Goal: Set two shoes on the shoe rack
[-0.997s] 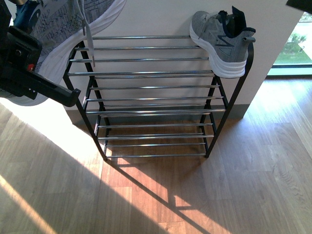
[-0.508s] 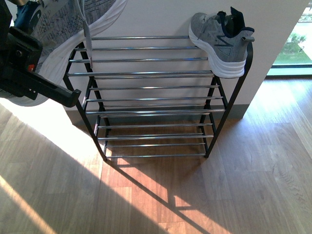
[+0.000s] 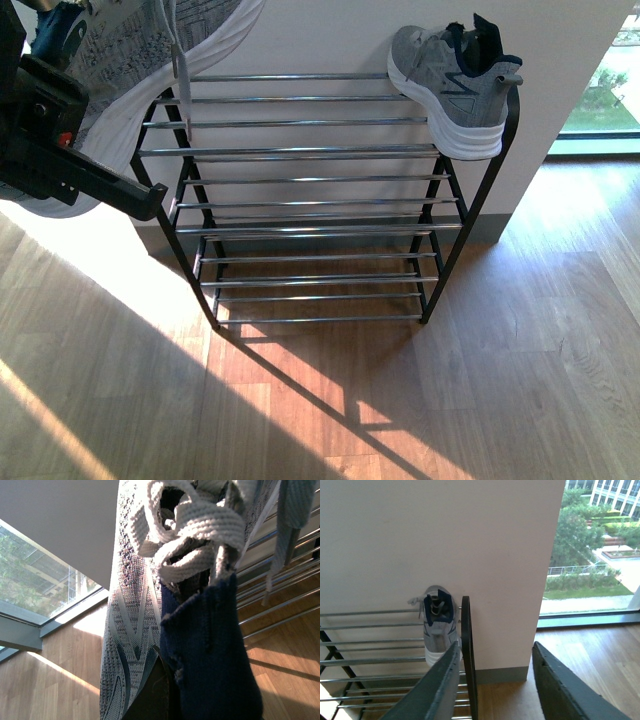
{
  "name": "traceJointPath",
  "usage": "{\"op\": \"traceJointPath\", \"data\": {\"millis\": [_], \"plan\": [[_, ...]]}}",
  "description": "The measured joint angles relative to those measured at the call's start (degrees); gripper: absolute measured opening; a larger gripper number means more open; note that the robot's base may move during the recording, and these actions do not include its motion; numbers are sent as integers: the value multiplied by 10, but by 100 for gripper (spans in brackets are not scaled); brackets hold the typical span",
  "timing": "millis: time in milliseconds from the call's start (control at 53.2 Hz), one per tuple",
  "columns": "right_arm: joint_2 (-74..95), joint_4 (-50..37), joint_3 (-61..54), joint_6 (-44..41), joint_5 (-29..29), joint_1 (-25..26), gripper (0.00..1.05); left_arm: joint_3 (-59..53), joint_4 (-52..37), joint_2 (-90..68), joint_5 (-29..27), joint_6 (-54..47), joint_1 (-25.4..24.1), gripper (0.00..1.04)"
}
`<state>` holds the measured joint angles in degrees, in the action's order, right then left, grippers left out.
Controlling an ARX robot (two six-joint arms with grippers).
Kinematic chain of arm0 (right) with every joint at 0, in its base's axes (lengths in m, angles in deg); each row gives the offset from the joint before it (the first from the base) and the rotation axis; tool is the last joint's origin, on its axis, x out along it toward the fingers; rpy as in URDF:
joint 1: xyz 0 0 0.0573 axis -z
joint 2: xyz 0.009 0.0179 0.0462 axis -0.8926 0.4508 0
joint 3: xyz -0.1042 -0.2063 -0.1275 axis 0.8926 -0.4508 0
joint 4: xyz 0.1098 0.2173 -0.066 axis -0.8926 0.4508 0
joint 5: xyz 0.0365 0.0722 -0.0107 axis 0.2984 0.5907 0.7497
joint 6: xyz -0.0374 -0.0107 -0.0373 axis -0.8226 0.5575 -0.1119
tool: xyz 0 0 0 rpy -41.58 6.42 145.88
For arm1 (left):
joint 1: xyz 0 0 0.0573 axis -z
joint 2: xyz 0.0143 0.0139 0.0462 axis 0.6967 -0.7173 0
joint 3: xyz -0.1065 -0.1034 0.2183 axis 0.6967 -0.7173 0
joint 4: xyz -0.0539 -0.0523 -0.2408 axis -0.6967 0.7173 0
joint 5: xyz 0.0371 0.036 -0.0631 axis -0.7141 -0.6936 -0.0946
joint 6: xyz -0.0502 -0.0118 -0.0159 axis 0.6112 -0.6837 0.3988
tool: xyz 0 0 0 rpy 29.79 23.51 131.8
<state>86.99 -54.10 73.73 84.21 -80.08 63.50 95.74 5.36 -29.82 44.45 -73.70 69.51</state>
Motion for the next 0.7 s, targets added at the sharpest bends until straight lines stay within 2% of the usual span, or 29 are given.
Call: {"op": "traceJointPath", "data": {"millis": [132,207,245,301,339,357,452,583,696], "plan": [[-30,0,-31,-6,0,0,23,0,0,0,-2,0,0,3],[-54,3,-50,-10,0,0,9,0,1,0,-4,1,0,3],[-66,6,-58,-11,0,0,2,16,43,-6,-47,46,6,3],[-81,12,-68,-13,-1,0,1,46,99,-22,-89,113,10,3],[-93,17,-75,-13,0,0,1,78,141,-47,-109,192,11,3],[-100,20,-79,-13,0,-1,1,103,159,-71,-109,263,8,3],[-132,36,-96,-13,-2,-1,1,199,190,-153,-58,451,2,3],[-167,57,-111,-13,0,-2,1,313,223,-231,5,555,10,3],[-205,82,-123,-13,-2,-2,1,488,283,-344,65,607,33,3]]}}
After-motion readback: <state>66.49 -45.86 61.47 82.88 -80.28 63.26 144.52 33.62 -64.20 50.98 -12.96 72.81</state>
